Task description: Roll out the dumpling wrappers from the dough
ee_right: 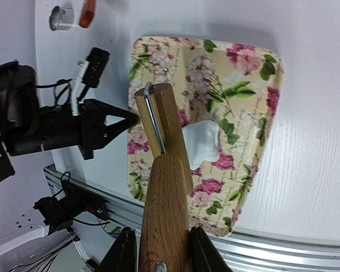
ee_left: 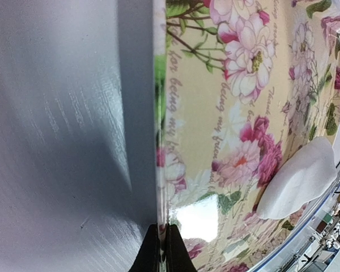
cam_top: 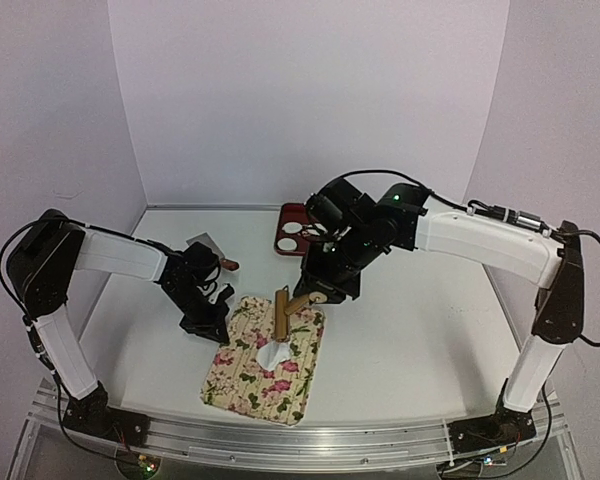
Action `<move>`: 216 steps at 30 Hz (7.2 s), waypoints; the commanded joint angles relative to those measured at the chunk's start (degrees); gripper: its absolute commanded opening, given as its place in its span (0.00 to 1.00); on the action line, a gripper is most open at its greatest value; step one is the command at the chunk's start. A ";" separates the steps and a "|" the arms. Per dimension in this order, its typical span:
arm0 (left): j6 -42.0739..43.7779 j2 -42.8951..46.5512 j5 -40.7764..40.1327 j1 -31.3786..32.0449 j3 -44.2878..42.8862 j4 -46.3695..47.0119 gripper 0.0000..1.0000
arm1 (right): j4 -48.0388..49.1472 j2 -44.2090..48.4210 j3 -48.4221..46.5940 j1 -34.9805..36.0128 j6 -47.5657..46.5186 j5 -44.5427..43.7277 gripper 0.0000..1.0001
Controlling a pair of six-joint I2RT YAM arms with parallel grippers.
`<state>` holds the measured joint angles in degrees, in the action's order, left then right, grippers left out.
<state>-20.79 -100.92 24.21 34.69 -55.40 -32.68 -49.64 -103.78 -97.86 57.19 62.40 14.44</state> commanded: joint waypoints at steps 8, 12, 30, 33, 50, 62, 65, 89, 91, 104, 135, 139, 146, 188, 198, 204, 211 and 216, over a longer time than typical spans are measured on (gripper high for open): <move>2.42 0.25 -3.54 2.41 -1.72 -0.71 0.00 | 0.26 -2.62 -0.09 0.76 -1.05 1.85 0.00; 2.63 0.08 -4.05 2.40 -2.04 -0.97 0.00 | -0.16 -4.28 -2.87 1.04 -1.65 1.90 0.00; 2.59 0.02 -5.11 2.40 -2.63 -1.78 0.00 | -8.41 -8.79 1.69 1.03 0.64 0.76 0.00; 2.68 -0.07 -5.05 2.44 -2.74 -1.83 0.00 | -11.83 -9.99 0.62 1.05 1.13 -0.80 0.00; 2.60 0.21 -5.40 2.40 -2.52 -1.91 0.00 | -16.90 -16.54 -0.95 1.02 -0.17 -4.37 0.00; 2.74 0.12 -5.41 2.40 -2.54 -2.01 0.00 | -21.37 -17.80 3.99 1.04 2.13 -7.03 0.00; 2.78 0.08 -5.36 2.40 -2.55 -1.99 0.00 | -23.05 -19.87 3.66 1.13 1.22 -7.76 0.00; 3.25 -0.81 -5.75 2.40 -3.23 -2.57 0.00 | -15.91 -27.47 9.15 1.47 -1.67 -2.45 0.00; 3.30 -0.92 -5.67 2.44 -3.28 -2.50 0.00 | -15.42 -27.80 9.40 1.45 -1.80 -1.99 0.00; 3.27 -1.43 -5.75 2.40 -3.49 -2.66 0.00 | -14.26 -30.07 8.49 1.43 -2.85 -1.16 0.00; 3.51 -2.47 -5.74 2.40 -3.90 -2.83 0.00 | -11.96 -34.14 6.39 1.45 -4.85 0.25 0.00; 3.48 -2.35 -5.84 2.40 -3.92 -2.83 0.00 | -12.30 -33.41 6.77 1.49 -4.09 -0.88 0.00; 3.48 -2.60 -6.45 2.40 -4.47 -3.16 0.00 | -14.74 -32.41 4.89 1.49 -3.43 -4.15 0.00; 2.23 0.20 -5.46 2.40 -2.72 -2.08 0.00 | -18.21 -38.82 -10.94 5.19 -9.71 -5.61 0.00; 2.16 0.48 -6.27 2.39 -3.23 -2.73 0.00 | -19.00 -38.91 -16.01 5.19 -12.53 -5.22 0.00; 2.12 0.19 -6.31 2.40 -3.64 -2.93 0.00 | -19.10 -37.70 -21.16 5.33 -14.64 -3.66 0.00; 0.77 0.83 -8.76 2.18 -3.52 -4.13 0.00 | -18.80 -29.20 -23.81 5.80 -12.65 -2.34 0.00; -1.14 0.10 -11.07 0.68 -2.99 -5.61 0.00 | -15.18 -22.54 -27.73 6.74 -10.39 0.14 0.00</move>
<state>-21.35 -101.69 19.05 36.16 -57.74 -35.56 -58.90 -131.53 -123.44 63.32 50.94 20.34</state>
